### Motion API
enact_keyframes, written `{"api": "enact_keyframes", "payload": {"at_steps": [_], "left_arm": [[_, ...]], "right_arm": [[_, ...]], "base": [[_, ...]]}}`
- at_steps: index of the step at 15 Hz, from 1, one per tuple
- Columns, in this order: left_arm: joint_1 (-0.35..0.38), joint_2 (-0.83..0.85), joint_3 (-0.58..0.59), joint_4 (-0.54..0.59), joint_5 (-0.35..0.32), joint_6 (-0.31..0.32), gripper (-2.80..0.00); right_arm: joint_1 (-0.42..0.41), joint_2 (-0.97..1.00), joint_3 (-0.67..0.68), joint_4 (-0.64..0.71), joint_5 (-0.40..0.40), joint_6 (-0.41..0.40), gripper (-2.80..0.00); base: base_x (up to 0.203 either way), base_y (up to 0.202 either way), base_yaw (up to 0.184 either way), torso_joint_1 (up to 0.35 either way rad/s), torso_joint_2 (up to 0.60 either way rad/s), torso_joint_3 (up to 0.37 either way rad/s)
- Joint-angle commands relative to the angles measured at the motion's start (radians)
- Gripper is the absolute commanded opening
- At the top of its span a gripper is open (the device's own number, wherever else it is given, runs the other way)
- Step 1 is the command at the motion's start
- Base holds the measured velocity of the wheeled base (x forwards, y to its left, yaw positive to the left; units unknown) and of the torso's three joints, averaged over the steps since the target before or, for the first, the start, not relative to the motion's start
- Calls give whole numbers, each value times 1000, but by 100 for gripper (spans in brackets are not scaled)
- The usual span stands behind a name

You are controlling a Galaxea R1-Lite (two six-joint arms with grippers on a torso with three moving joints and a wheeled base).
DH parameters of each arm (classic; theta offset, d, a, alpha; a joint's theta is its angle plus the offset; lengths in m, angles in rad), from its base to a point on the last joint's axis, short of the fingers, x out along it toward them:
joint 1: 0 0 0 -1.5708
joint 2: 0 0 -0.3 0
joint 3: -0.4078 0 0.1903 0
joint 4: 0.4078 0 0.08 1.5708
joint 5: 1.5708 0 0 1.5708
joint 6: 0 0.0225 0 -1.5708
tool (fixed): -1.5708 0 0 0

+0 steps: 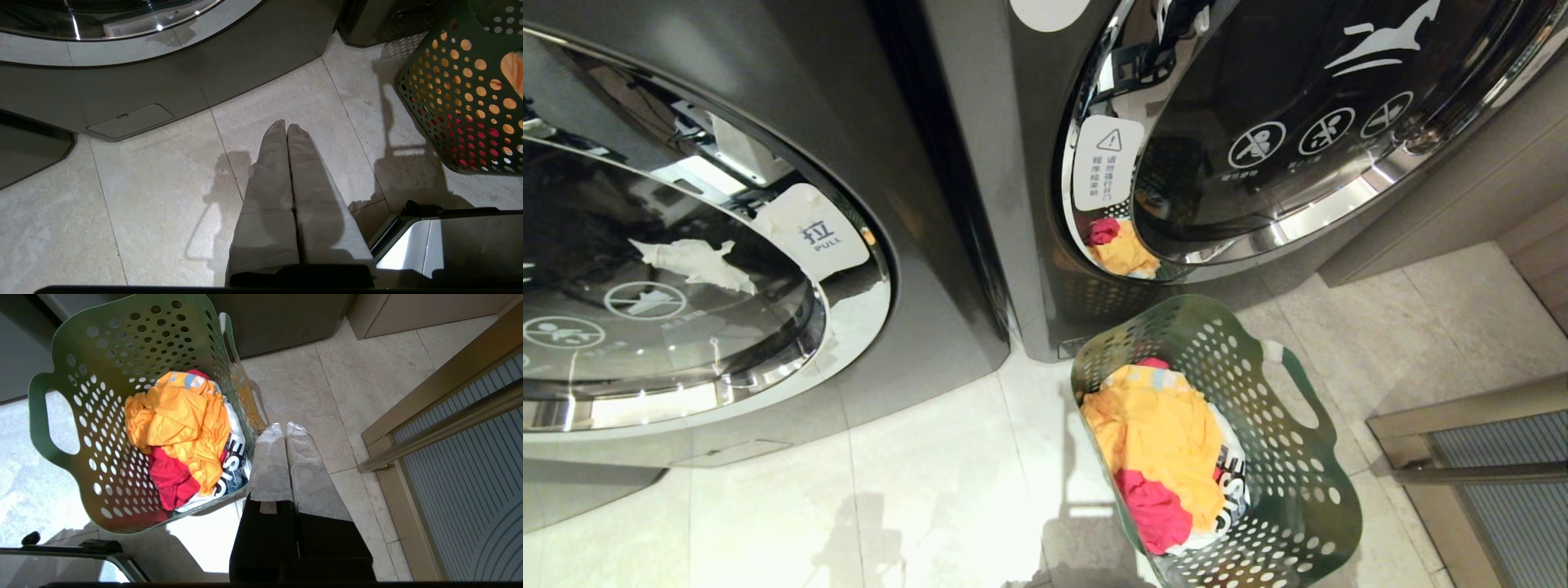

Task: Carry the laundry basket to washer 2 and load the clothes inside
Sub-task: Pick up the clothes basket and put it beside the washing machine

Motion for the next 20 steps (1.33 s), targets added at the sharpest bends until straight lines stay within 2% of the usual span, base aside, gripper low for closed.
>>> {"api": "enact_keyframes", "payload": {"at_steps": [1,6,20], "left_arm": [[0,1,-1,2,0,-2,-280],[0,2,-1,2,-7,9,-280],[0,2,-1,2,-7,9,-280]], "right_arm": [[0,2,34,-1,0,-2,-280],[1,2,35,-1,0,-8,-280],[0,3,35,-1,0,-7,-280]], "base": [[0,0,0,0,0,0],[0,0,0,1,0,46],[0,0,0,4,2,198]]}}
